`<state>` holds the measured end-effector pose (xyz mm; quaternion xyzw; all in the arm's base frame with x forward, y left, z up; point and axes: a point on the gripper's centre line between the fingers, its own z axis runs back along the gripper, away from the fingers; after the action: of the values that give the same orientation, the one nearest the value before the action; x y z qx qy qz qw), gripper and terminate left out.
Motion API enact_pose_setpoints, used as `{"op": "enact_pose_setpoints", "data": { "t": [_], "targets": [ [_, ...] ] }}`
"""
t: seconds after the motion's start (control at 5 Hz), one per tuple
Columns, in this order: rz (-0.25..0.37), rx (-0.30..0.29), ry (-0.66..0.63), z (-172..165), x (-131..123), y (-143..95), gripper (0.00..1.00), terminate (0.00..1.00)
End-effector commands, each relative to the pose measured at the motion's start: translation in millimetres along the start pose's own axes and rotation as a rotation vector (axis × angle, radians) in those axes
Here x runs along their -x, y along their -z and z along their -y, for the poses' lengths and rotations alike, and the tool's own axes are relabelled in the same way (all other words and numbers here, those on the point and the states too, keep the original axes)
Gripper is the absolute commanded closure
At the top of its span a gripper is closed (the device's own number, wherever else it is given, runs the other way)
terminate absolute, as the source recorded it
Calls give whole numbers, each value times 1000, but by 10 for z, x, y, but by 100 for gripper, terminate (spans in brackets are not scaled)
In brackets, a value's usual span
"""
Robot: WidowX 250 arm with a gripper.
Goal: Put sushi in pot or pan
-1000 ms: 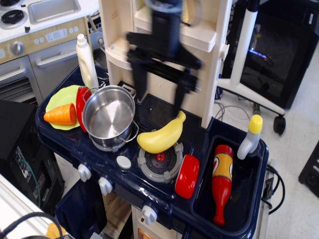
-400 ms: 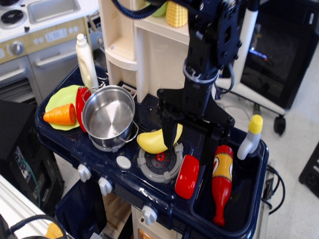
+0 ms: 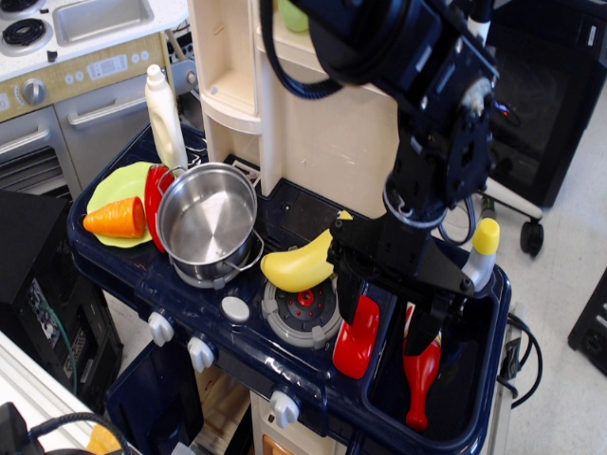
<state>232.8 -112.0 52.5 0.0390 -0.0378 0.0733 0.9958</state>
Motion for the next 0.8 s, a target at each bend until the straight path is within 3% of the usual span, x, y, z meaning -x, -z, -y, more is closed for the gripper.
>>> {"op": "enact_pose_setpoints", "data": {
  "t": [0.0, 0.2, 0.4, 0.6],
  "targets": [
    [48, -12, 19, -92, 5, -11, 0, 0],
    [78, -15, -8, -110, 22, 77, 0, 0],
    [101, -67, -26, -104, 47, 150, 0, 0],
    [154, -50, -52, -98, 60, 272, 0, 0]
  ]
}}
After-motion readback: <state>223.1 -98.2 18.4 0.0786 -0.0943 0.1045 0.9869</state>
